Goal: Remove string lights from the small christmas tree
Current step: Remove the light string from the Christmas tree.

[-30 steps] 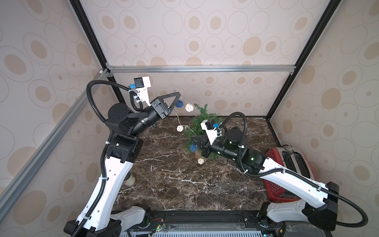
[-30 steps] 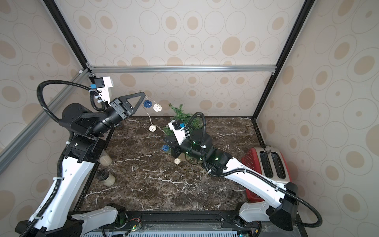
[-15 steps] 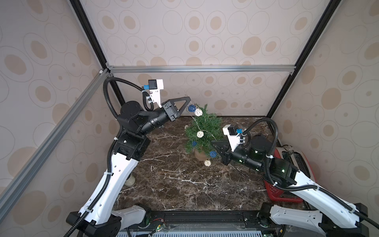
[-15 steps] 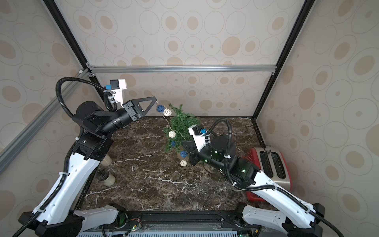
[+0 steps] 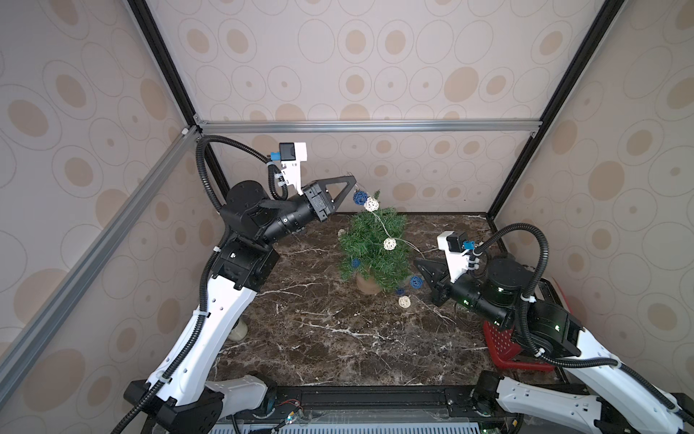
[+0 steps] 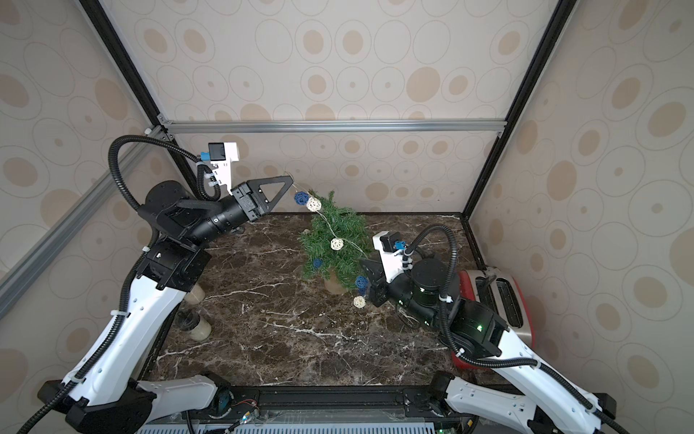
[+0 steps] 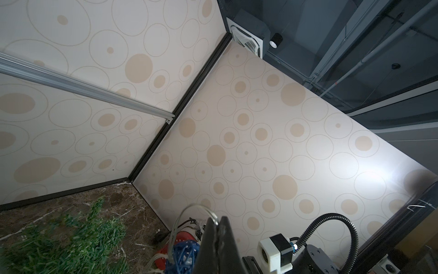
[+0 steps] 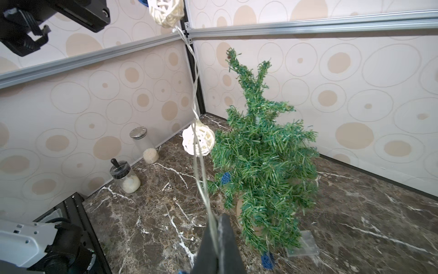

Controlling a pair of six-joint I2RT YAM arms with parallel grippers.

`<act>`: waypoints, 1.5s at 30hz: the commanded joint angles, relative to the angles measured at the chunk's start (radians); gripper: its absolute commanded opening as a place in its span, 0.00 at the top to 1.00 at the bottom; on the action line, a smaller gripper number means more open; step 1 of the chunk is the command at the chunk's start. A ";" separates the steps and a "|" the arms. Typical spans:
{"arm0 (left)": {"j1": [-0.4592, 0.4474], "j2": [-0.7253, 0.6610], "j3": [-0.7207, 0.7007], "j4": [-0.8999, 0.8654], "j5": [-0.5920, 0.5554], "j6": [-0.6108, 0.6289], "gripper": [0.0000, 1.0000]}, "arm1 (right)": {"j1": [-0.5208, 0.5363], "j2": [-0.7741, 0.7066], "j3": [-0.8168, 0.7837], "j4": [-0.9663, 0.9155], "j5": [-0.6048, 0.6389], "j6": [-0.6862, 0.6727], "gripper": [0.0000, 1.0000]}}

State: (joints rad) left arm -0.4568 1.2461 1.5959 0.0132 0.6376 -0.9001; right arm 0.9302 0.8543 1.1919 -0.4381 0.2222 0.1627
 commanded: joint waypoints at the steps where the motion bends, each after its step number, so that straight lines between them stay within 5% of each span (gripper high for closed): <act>1: -0.010 0.005 0.054 0.004 -0.002 0.019 1.00 | 0.004 -0.012 0.046 -0.032 0.094 -0.048 1.00; 10: -0.021 0.040 0.102 0.000 -0.003 0.015 1.00 | -0.033 0.124 0.234 0.016 0.273 -0.212 1.00; 20: -0.029 0.138 0.272 -0.091 0.002 0.043 1.00 | -0.308 0.206 0.249 0.101 0.149 -0.120 1.00; 36: -0.031 0.265 0.471 -0.220 -0.008 0.089 1.00 | -0.528 0.366 0.399 0.119 0.148 -0.105 1.00; 45: -0.023 0.387 0.664 -0.367 -0.083 0.207 1.00 | -0.636 0.489 0.410 0.258 0.005 -0.076 1.00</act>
State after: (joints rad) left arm -0.4789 1.6100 2.1826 -0.2871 0.5953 -0.7753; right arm 0.3202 1.3075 1.5749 -0.2607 0.2989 0.0666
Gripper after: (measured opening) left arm 0.048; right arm 0.042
